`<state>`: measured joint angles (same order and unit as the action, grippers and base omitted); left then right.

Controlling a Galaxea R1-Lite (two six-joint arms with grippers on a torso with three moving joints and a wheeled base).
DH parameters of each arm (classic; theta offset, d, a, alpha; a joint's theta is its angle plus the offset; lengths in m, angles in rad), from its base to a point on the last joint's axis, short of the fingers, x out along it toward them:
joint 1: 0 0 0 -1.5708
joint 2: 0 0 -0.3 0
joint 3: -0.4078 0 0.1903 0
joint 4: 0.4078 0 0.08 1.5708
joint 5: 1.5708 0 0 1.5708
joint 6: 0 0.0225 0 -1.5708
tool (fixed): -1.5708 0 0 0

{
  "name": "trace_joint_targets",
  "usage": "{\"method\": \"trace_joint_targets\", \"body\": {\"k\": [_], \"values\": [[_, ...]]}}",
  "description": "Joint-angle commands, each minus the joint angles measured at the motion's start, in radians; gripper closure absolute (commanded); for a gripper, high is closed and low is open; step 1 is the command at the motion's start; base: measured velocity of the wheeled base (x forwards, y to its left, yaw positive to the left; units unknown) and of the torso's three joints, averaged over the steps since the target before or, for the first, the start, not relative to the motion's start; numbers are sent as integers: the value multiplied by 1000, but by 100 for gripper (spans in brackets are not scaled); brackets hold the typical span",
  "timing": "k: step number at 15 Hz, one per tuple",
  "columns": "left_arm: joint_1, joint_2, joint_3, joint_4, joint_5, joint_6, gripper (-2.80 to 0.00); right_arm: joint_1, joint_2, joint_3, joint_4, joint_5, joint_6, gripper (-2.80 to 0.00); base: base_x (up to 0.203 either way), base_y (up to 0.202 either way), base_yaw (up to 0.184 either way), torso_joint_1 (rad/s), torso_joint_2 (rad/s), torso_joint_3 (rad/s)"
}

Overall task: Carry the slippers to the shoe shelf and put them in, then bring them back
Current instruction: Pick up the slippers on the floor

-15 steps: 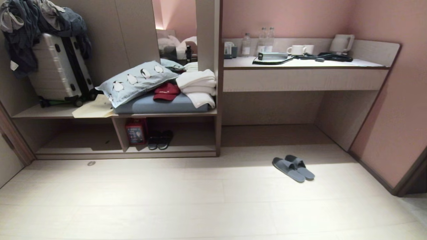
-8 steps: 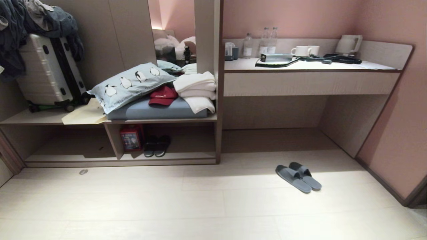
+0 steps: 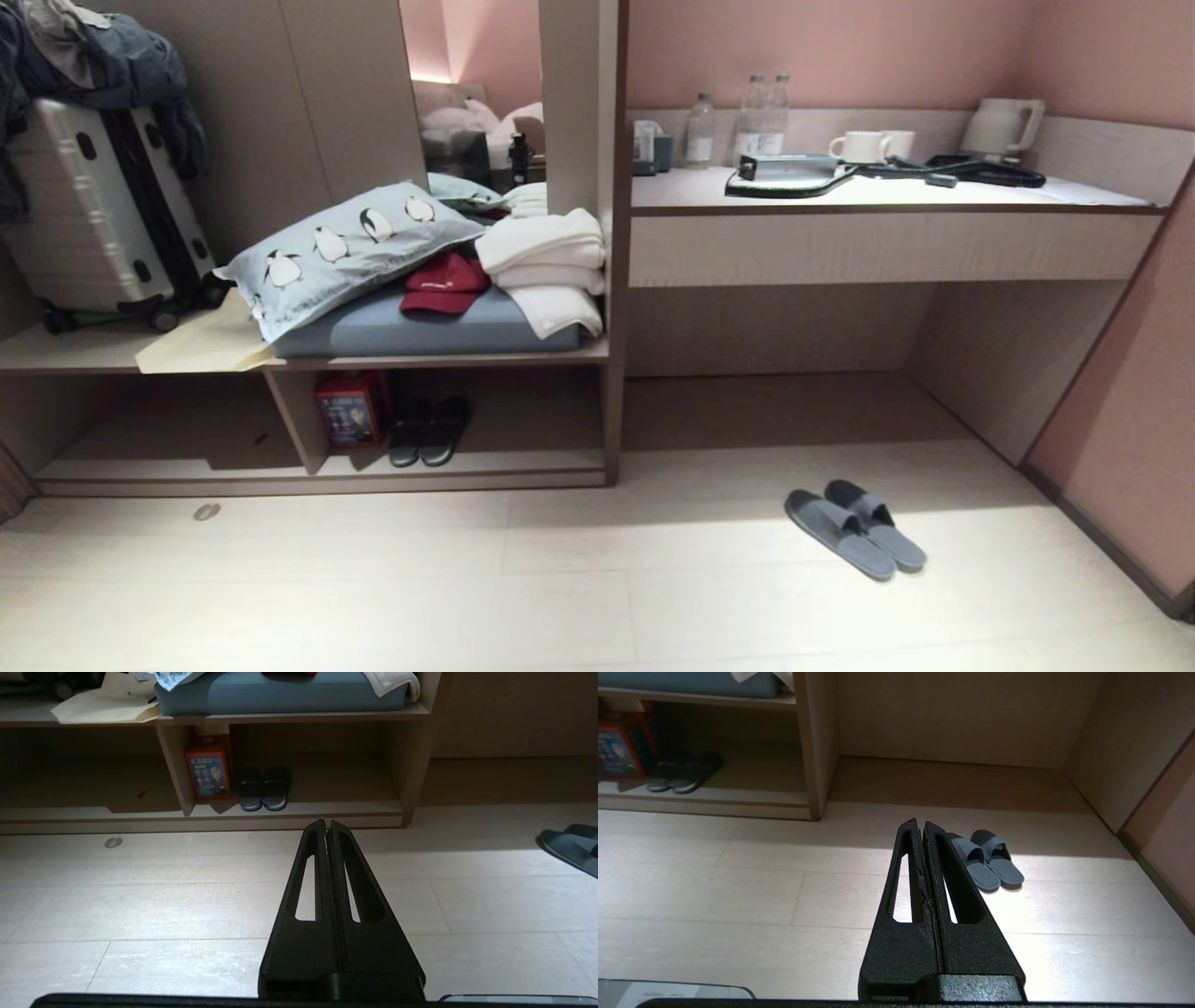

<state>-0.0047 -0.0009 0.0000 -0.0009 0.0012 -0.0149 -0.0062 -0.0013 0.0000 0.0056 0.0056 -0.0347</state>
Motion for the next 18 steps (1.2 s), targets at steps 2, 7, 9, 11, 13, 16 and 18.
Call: {"method": "trace_joint_targets", "body": {"k": [2,7,9,11,13,16,18], "values": [[0,1,2,-1,0,0,0,0,-2,0,1,1,-1,0,194,0,0,-2,2,5],[0,1,2,-1,0,-2,0,0,-2,0,1,-1,-1,0,196,0,1,3,1,4],[0,1,2,-1,0,-1,0,0,-2,0,-1,-2,-1,0,197,0,-1,3,2,2],[0,1,2,-1,0,-1,0,0,-2,0,-1,-4,-1,0,197,0,2,0,5,2],[0,1,2,-1,0,-2,0,0,-2,0,1,-4,-1,0,167,0,-1,4,3,3],[0,1,2,-1,0,-2,0,0,-2,0,-1,-2,-1,0,21,0,0,4,-1,1],[1,1,2,-1,0,-2,0,0,-2,0,-1,-1,-1,0,0,0,0,0,0,0]]}}
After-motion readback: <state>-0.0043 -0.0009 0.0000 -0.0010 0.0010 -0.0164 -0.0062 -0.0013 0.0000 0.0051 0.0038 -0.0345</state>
